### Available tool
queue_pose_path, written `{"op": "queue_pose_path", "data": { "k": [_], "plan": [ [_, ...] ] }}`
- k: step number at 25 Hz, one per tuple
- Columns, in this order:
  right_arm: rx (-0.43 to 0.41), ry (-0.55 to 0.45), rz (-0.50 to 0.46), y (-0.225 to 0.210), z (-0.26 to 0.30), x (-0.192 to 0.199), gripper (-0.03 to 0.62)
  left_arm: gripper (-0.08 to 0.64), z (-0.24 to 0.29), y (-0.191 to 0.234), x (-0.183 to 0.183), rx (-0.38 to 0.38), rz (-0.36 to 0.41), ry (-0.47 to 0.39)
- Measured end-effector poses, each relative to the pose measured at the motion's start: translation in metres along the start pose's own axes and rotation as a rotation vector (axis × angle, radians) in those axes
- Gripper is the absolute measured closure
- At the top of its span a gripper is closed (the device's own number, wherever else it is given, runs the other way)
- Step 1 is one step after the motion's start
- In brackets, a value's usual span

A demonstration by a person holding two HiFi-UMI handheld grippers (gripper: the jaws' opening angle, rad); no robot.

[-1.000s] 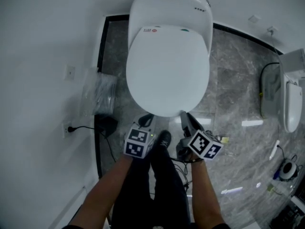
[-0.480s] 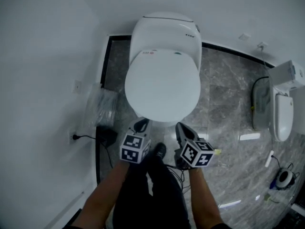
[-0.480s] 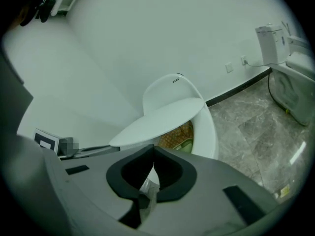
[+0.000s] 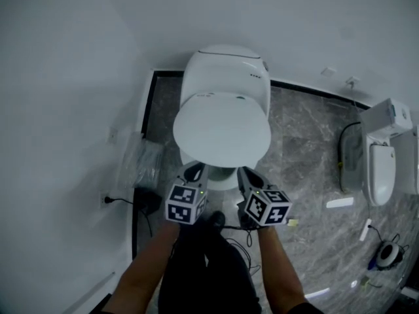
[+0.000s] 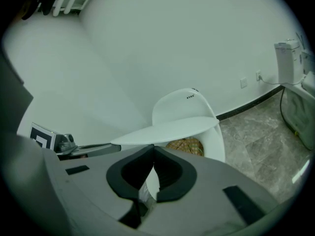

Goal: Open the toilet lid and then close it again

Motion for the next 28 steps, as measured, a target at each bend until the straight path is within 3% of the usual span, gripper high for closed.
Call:
{"op": "queue_pose_path", "data": {
  "k": [7,21,28],
  "plan": [
    [0.032,-0.035,-0.019,0.000,0.005,-0.048,0.581,0.551,0.009,-0.003,-0.046,0.038,-0.005,-0.034],
    [0.183,-0.106,-0.012,-0.014,0.027,-0.135,0.582,0.552,0.042,-0.005,-0.136,0.156,0.049,-0.059],
    [0.246,-0.132,-0.041,-0.023,0.037,-0.165,0.583,0.551,0.055,-0.006,-0.169,0.170,0.057,-0.074]
  ]
}}
Point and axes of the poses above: the fingertips, and each gripper's own axes: z forward along the fingers, y to its left, x out of its underside, the point moved 7 cm from there along -z, backward along the fingers, and after that the axes turned 14 degrees about -z, right-handed, at the moved point
